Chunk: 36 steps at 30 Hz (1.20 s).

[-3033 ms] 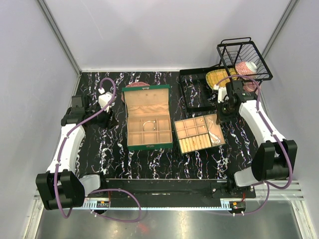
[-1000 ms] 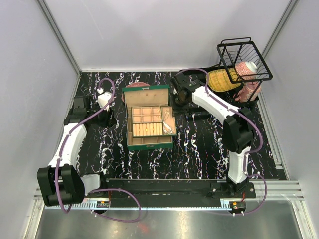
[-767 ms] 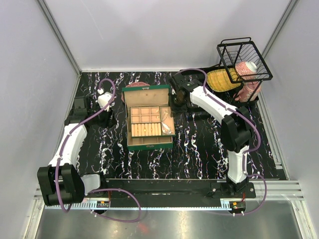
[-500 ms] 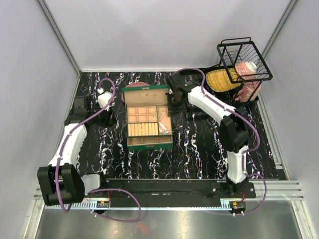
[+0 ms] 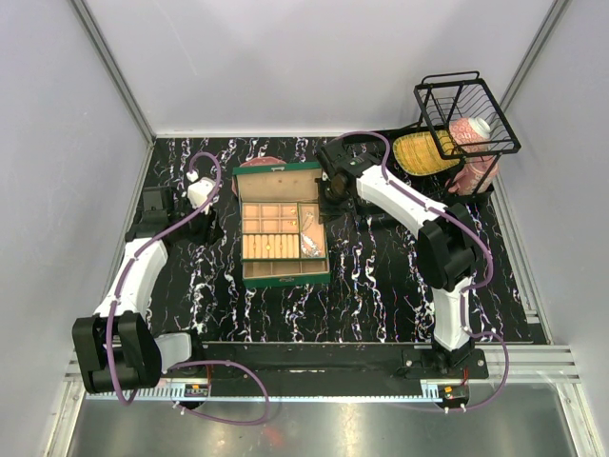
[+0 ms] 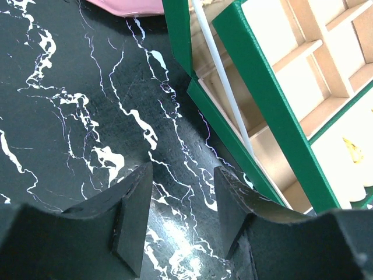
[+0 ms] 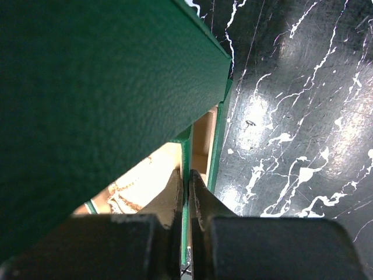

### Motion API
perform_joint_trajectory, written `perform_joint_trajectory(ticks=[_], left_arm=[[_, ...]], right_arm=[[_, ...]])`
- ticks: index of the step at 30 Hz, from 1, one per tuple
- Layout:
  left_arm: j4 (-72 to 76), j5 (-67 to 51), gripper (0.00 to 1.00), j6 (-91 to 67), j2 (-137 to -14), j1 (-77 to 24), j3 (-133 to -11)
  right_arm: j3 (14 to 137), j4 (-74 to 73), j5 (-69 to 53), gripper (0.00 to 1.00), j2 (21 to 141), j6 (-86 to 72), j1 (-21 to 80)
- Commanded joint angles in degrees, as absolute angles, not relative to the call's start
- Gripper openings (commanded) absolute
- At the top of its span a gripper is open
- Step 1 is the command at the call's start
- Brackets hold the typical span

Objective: Organize the mixed jewelry

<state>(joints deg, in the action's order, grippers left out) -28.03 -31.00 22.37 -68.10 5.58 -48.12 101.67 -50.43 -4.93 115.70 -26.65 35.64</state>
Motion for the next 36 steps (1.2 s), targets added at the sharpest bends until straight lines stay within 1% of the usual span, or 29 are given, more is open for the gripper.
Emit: perform_joint_trajectory(ticks=[1,11,21,36], left_arm=[[-23.73,-30.50,0.49,21.71,-67.41,5.89,-47.02],[-23.47,-30.24,0.49,21.62,-68.03,5.80,-47.64],[-23.47,-30.24,0.49,21.27,-68.20,5.89,-47.99],[-23.29,-30.32,0.49,21.62,-68.64,5.89,-47.81]], right_arm=[[100.64,-48.52,-7.38,0.00,114.70,-26.72,38.14],[96.59,-46.85,-5.45,0.00,110.13,-26.28,38.23],[93.96,-45.97,-5.71,0.00,108.28,-26.72,38.41],[93.60,-46.32,-3.87,0.00,106.09,-25.75,38.32]])
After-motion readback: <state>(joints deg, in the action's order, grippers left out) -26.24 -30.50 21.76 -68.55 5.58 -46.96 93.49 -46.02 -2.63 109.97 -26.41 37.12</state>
